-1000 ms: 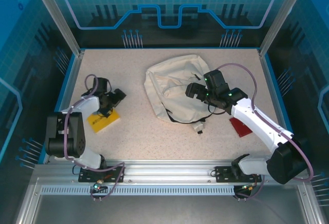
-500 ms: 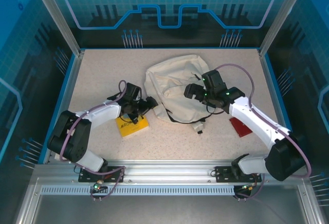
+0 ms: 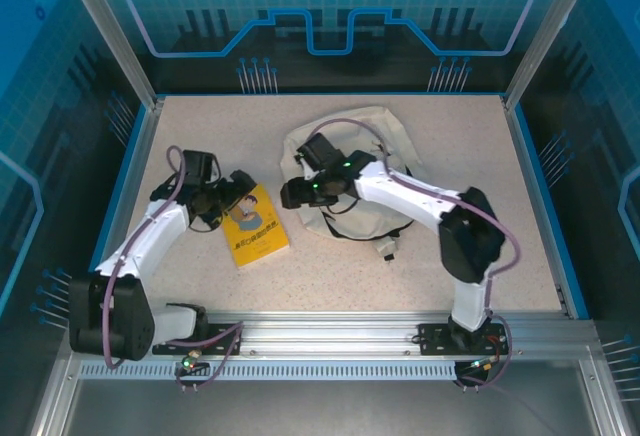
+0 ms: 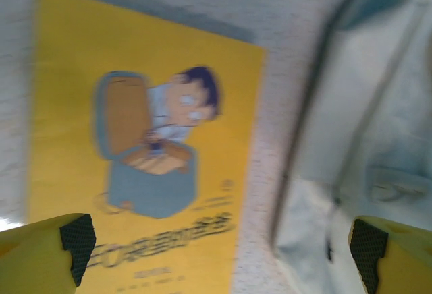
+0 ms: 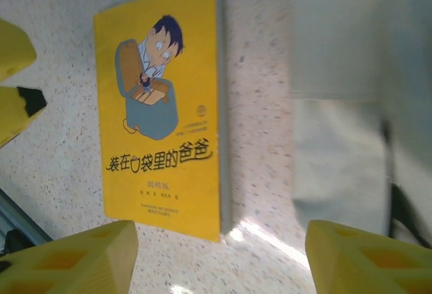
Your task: Pack the student bag
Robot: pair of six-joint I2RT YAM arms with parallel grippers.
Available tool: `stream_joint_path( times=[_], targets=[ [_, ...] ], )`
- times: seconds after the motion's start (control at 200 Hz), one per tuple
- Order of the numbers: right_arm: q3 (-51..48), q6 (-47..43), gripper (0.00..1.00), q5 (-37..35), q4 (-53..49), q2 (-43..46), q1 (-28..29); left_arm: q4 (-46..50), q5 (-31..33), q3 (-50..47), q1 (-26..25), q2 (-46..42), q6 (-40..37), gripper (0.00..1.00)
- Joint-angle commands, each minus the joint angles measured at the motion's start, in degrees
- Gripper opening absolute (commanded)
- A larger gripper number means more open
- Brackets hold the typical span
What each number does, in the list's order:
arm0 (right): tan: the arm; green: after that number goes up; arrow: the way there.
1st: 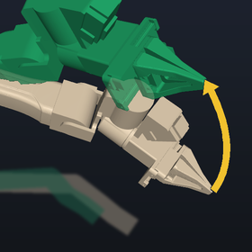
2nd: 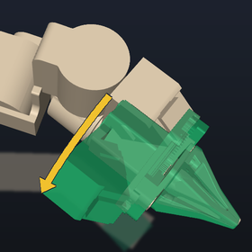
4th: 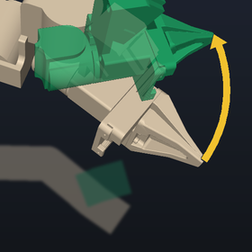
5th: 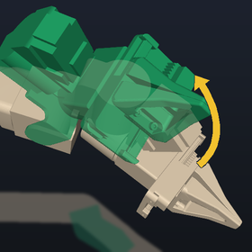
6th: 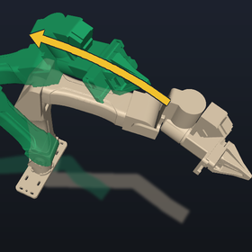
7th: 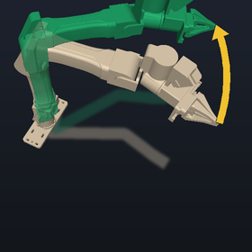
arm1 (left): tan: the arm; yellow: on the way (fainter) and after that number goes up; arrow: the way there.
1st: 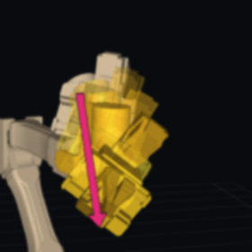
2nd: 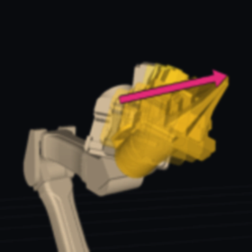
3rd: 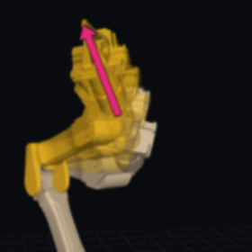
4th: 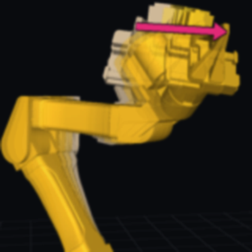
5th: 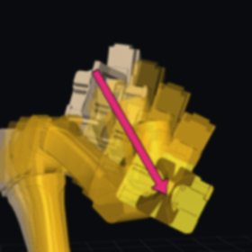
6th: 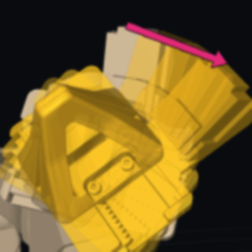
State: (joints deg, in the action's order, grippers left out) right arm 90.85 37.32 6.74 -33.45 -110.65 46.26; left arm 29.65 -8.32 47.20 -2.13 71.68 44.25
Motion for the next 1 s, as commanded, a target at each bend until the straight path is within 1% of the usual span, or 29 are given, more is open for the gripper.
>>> stream_joint_path(
  times=[0.0,0.09,0.18,0.27,0.33,0.455,0.53,0.65,0.725,0.935,0.996],
  targets=[
    [6.0,-2.1,0.6,4.1,-4.1,-6.3,1.6,3.2,0.5,-4.2,1.7,-1.4,-2.1,0.99],
    [10.1,-2.2,0.58,5.2,-5.7,-11.0,2.1,2.6,0.1,-6.4,2.1,-1.3,-2.1,0.98],
    [13.0,-2.1,0.57,5.9,-6.9,-14.6,2.2,2.4,1.1,-7.9,2.2,-1.0,-2.1,0.96],
    [15.7,-2.3,0.53,6.3,-8.7,-18.1,2.4,1.8,1.2,-9.0,2.2,-0.4,-1.7,0.94],
    [17.0,-2.6,0.5,6.4,-9.7,-19.6,2.6,1.2,1.0,-9.7,2.3,0.2,-1.8,0.9],
    [17.8,-2.9,0.47,6.3,-10.5,-21.2,2.8,0.3,0.1,-10.2,2.3,2.2,-2.2,0.87],
    [18.3,-3.2,0.43,5.8,-11.4,-22.1,2.8,0.2,-0.7,-10.4,2.3,3.2,-2.4,0.84],
    [18.8,-3.3,0.4,5.0,-12.4,-22.3,2.8,-0.8,-1.6,-12.0,2.3,3.5,-2.4,0.8],
    [19.1,-3.3,0.39,4.7,-12.8,-24.2,2.8,-1.9,-3.1,-12.7,2.3,3.5,-2.4,0.78],
    [19.1,-2.9,0.39,4.4,-13.6,-25.5,2.7,-3.9,-7.4,-12.8,2.3,5.3,-3.5,0.7],
    [19.1,-2.8,0.38,4.5,-13.7,-25.8,2.8,-4.2,-8.1,-12.7,2.3,6.1,-3.7,0.7]
  ],
)
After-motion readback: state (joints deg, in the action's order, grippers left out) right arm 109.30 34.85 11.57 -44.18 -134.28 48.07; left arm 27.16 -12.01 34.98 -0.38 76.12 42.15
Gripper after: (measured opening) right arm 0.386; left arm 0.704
